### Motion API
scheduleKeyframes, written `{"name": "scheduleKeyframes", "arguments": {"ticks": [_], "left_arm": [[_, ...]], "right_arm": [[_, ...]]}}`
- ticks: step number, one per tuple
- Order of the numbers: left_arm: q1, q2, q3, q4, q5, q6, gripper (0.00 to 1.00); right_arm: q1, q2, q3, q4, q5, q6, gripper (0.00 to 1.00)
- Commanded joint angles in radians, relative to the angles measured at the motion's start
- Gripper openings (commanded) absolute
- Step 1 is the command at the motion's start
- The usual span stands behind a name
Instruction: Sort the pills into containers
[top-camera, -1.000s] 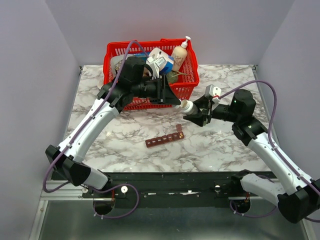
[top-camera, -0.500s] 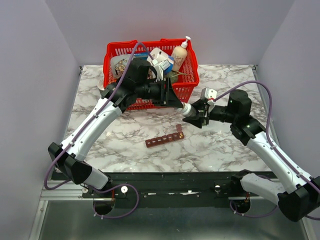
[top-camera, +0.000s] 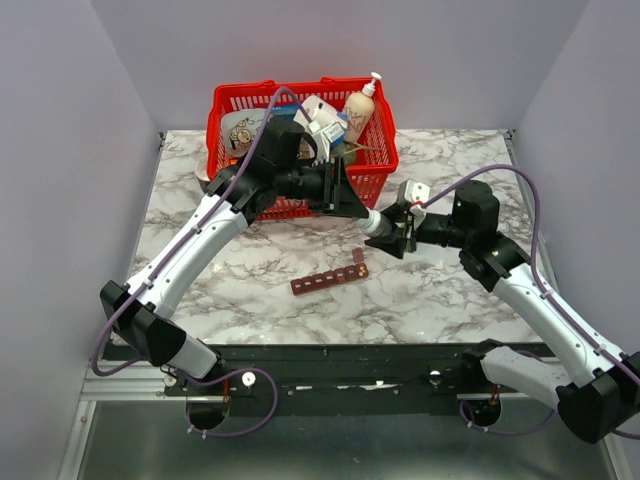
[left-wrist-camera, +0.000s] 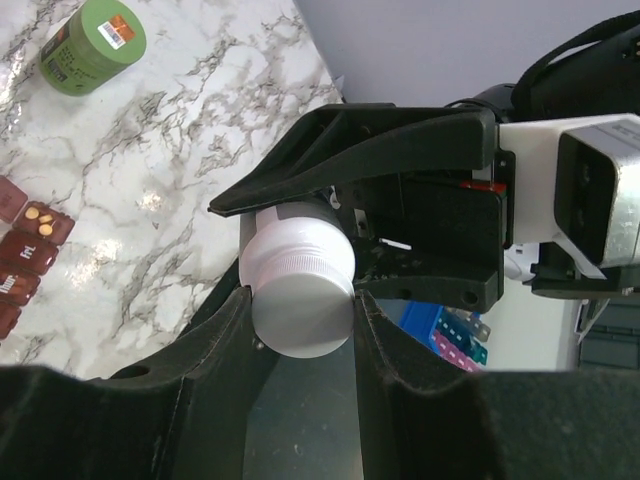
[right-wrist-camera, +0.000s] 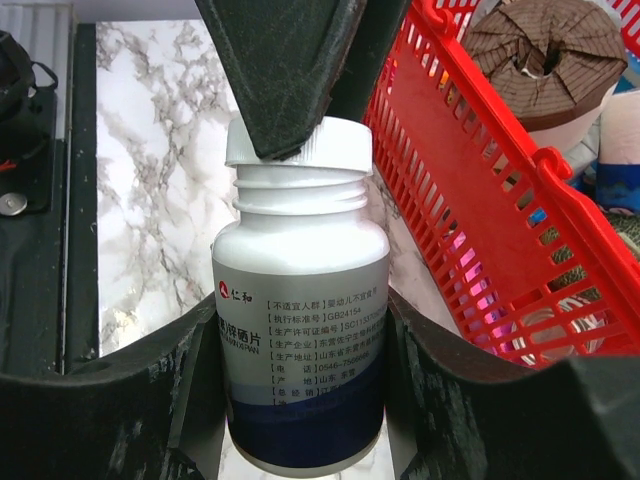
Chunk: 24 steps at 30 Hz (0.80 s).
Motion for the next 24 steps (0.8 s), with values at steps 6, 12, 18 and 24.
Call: {"name": "scheduleKeyframes", "arguments": {"ticks": [6,12,18,24], "left_arm": [[-0.055,0.067,0.091,-0.148,-0.047,0.069,0.13],[-0.078,0.058,0.051,-0.105,-0.020,0.083,0.12],[-0.077,0.077,0.063,-0.194,0.051,0.204,0.11],[-0.072,0.077,0.055,-0.260,-0.002,0.261,0.10]], "right_arm": [[0.026,0.023,0.068,-0.045,0.074,-0.046,0.01],[0.025,0.023,0.077,-0.008,0.045,0.061,0.01],[0.025,0.022,0.085,-0.017,-0.053,0.071,0.01],[0.026,0.034,0.104,-0.129,0.023,-0.038,0.01]]}}
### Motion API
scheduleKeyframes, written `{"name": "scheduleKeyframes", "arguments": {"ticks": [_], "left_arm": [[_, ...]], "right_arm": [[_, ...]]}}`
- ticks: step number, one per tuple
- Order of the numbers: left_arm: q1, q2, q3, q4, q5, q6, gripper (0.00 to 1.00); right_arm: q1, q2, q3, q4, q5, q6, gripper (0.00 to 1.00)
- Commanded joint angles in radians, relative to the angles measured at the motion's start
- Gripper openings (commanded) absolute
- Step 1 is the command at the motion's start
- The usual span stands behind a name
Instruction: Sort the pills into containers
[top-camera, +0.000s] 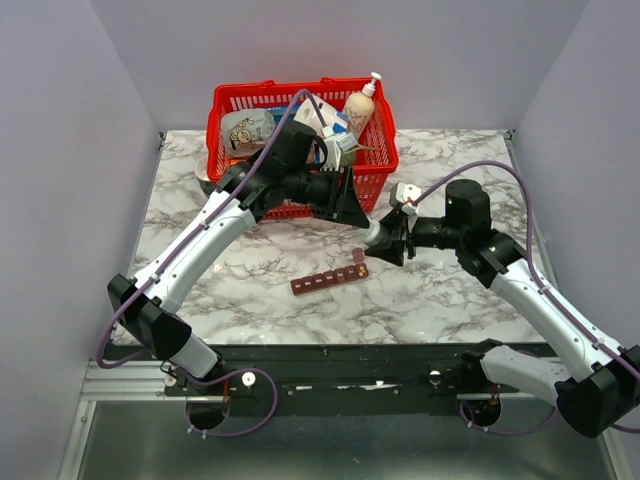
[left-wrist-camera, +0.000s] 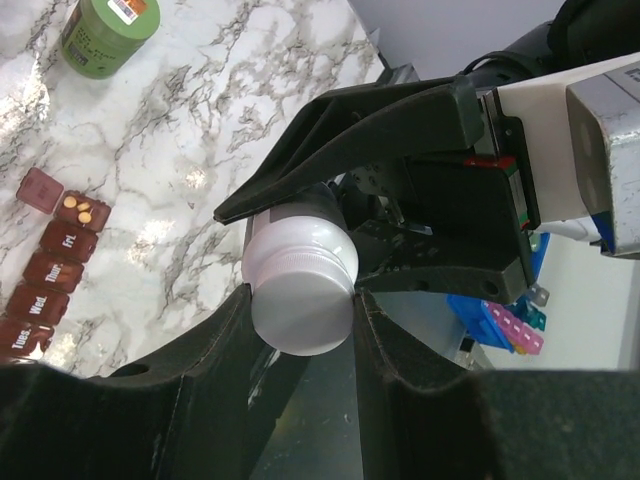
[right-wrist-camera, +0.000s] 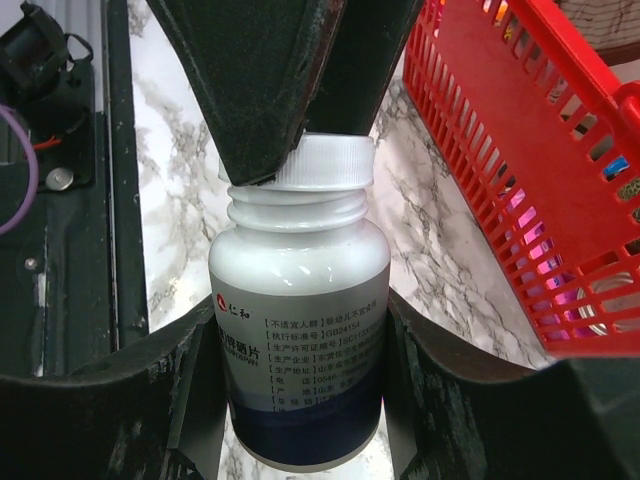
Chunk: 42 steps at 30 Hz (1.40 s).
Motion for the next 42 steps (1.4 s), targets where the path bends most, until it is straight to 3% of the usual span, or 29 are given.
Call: {"name": "scheduleKeyframes", "arguments": {"ticks": [1,12,20,28,35,40,42], "left_arm": [[-0.036,0.026,-0.006,-0.145,0.009,0.077,0.09],[-0.053,0.030,0.048,-0.160,-0.068,0.058,0.07],[-0.047,-0.033,-0.090,-0.019,0.060,-0.003,0.07],[0.005,-0.116,-0.219,0.166,0.164,-0.117,0.07],[-0.007,-0.089,-0.167,0.054,0.153,0.014,0.07],[-0.034,-0.135,-0.217,0.157,0.181,0.074,0.12],[-0.041,-0.161,-0.259,0.194,0.199,0.135,0.19]], "right_arm": [[0.013,0.010,0.078,-0.002,0.028,-0.072,0.01],[0.022,0.015,0.089,-0.002,0.046,-0.035,0.01],[0.007,-0.008,0.072,0.128,-0.140,0.141,0.01],[-0.007,-0.022,0.066,0.161,-0.212,0.175,0.01],[-0.007,-0.002,0.060,0.162,-0.251,0.221,0.01],[-0.007,0.007,0.021,0.243,-0.274,0.341,0.01],[-0.007,0.010,0.000,0.300,-0.292,0.437,0.01]]}}
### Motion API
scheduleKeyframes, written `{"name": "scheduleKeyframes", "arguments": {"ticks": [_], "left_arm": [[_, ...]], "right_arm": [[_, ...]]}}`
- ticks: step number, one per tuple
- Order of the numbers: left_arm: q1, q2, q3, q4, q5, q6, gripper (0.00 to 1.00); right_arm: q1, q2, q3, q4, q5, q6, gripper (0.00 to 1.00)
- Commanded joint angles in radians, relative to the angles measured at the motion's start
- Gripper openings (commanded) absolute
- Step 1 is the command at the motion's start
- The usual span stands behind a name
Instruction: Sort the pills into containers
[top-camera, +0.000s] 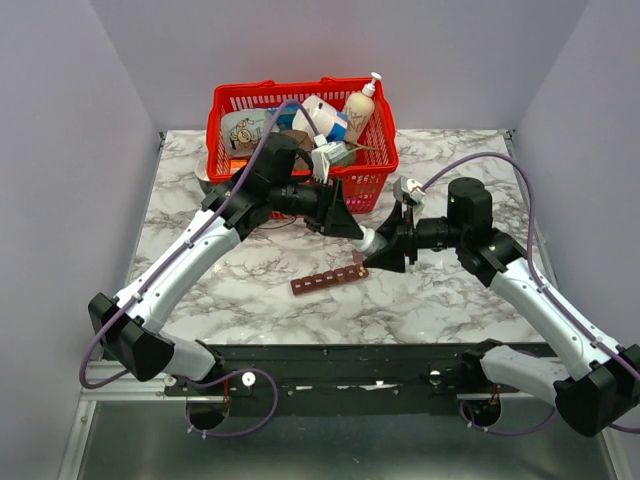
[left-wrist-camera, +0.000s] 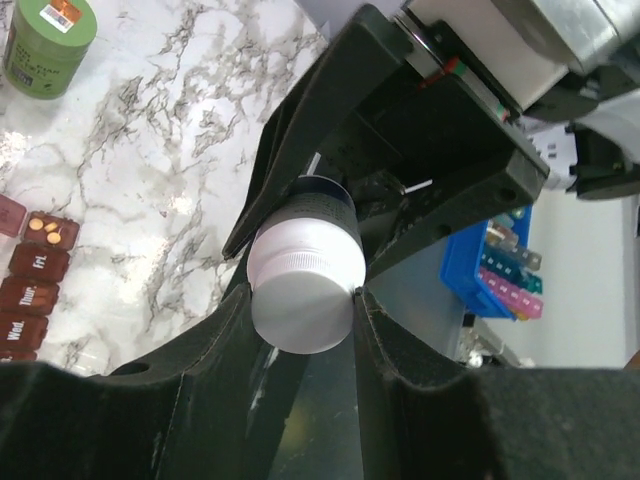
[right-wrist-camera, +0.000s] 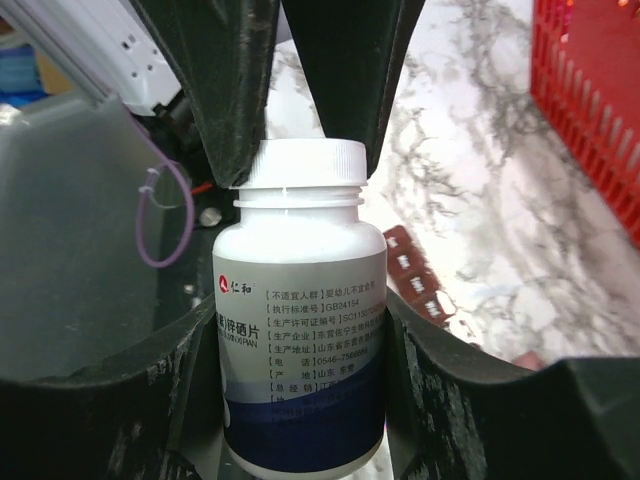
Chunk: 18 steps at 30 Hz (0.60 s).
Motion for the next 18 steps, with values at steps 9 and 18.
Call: {"name": "scheduleKeyframes", "arguments": {"ticks": [9,18], "left_arm": [[-0.058,-0.225,-0.262,0.290,0.145,0.289,0.60],[-0.044,-0.210,-0.230,0.319,0.130,0.176,0.99]], "right_arm": [[0.002,0.009,-0.066,0.498,-0.152,0.484,0.00],[0.002,-0.008,-0.053,0.392,-0.122,0.348,0.01]]}}
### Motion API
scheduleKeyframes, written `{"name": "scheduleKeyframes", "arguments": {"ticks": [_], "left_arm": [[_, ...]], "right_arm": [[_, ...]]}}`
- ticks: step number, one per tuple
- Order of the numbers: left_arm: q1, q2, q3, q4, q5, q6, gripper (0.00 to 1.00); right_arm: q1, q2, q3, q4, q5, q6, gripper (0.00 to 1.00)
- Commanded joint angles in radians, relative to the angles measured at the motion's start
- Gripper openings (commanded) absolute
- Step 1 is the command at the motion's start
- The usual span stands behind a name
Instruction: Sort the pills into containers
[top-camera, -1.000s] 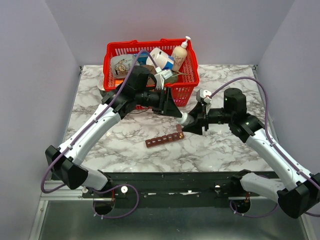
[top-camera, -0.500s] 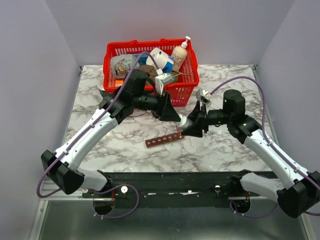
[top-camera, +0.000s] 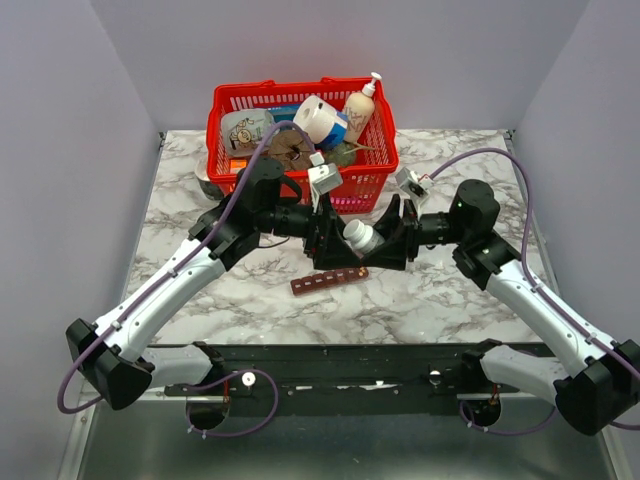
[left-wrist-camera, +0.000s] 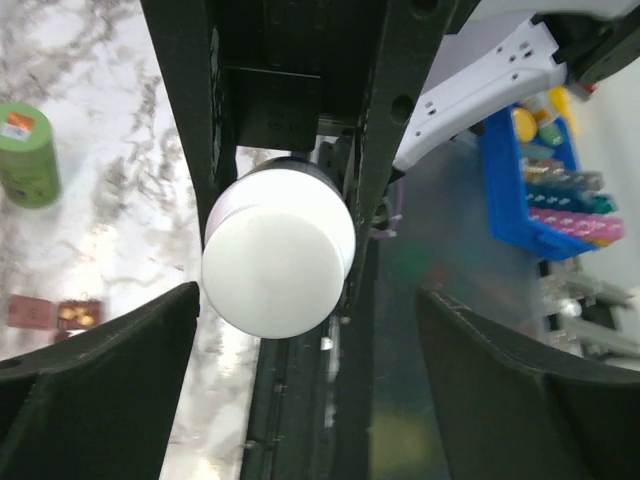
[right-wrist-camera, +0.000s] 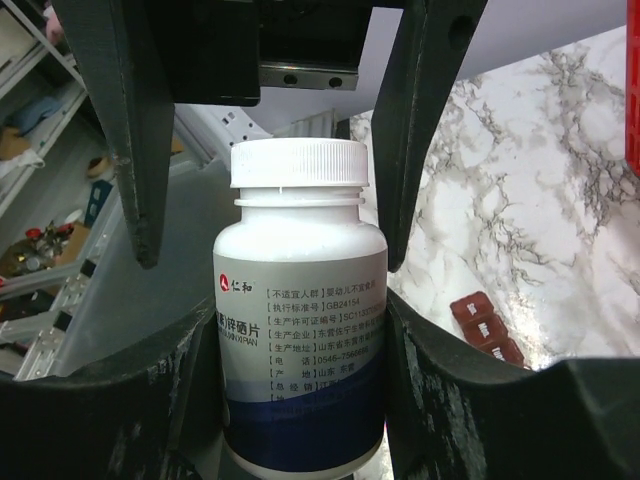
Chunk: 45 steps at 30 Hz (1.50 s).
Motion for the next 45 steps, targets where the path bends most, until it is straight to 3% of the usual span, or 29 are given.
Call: {"name": "scheduleKeyframes", "arguments": {"ticks": [1,5,8,11,12,17,24,36,45], "left_arm": [[0.009,-0.031,0.010,0.071,0.048,-0.048,0.99],[0.049,-0.088,-0.010,0.062,0.045,-0.054,0.99],[0.136,-0.149,-0.060,0.099,0.000,-0.176,0.99],[0.190,-0.192,-0.113,0.105,-0.139,-0.374,0.99],[0.190,-0.192,-0.104,0.085,-0.217,-0.411,0.99],[0.176,-0.148,-0.041,0.031,-0.293,-0.617,0.99],[0.054,-0.033,0.100,-0.102,-0.452,-0.646,0.99],[-0.023,0.047,0.111,-0.184,-0.532,-0.624,0.98],[-0.038,0.062,0.102,-0.125,-0.455,-0.637,0.67]], "right_arm": [[-0.005,-0.017,0.017,0.002,0.025,-0.056,0.01],[-0.005,-0.030,0.023,-0.030,0.040,-0.152,0.01],[-0.005,-0.036,0.037,-0.108,0.080,-0.271,0.01],[-0.004,-0.036,0.057,-0.202,0.116,-0.406,0.01],[-0.005,-0.034,0.067,-0.236,0.135,-0.439,0.01],[-0.005,-0.027,0.084,-0.314,0.157,-0.627,0.01],[-0.004,-0.024,0.086,-0.329,0.220,-0.760,0.01],[-0.001,-0.031,0.077,-0.319,0.243,-0.770,0.01],[0.001,-0.031,0.069,-0.317,0.258,-0.757,0.00]]}}
